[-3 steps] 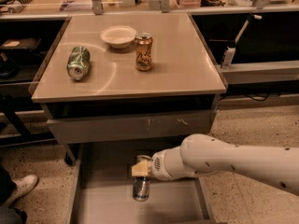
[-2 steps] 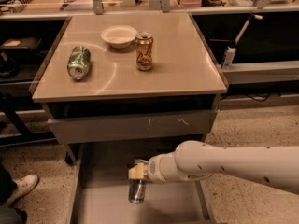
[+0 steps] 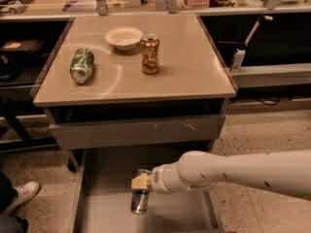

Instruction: Place redbull can into middle drawer

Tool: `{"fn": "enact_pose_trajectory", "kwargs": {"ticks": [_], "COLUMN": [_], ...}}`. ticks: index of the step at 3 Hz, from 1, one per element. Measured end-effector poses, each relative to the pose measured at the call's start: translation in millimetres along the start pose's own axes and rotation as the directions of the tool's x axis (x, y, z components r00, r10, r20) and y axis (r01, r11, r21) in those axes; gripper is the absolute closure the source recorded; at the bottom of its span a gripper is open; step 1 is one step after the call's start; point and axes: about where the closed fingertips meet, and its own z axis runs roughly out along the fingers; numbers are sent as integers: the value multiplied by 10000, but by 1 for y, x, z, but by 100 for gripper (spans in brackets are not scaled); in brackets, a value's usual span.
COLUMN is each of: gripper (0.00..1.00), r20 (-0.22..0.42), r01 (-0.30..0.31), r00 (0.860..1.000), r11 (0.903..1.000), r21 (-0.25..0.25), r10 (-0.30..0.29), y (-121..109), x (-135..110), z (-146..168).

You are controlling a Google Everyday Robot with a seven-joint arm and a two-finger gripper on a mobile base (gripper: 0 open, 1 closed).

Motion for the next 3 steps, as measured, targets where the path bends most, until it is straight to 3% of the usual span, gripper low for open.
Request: {"fn": "enact_pose_trajectory", "kwargs": {"ticks": [3], "gripper": [100], "r20": [-687], "r01": [-1650], "r00": [9839], "r11": [9863], "r21": [28], "r10": [1648], "y": [-53], "x": [2], "z": [88]}}
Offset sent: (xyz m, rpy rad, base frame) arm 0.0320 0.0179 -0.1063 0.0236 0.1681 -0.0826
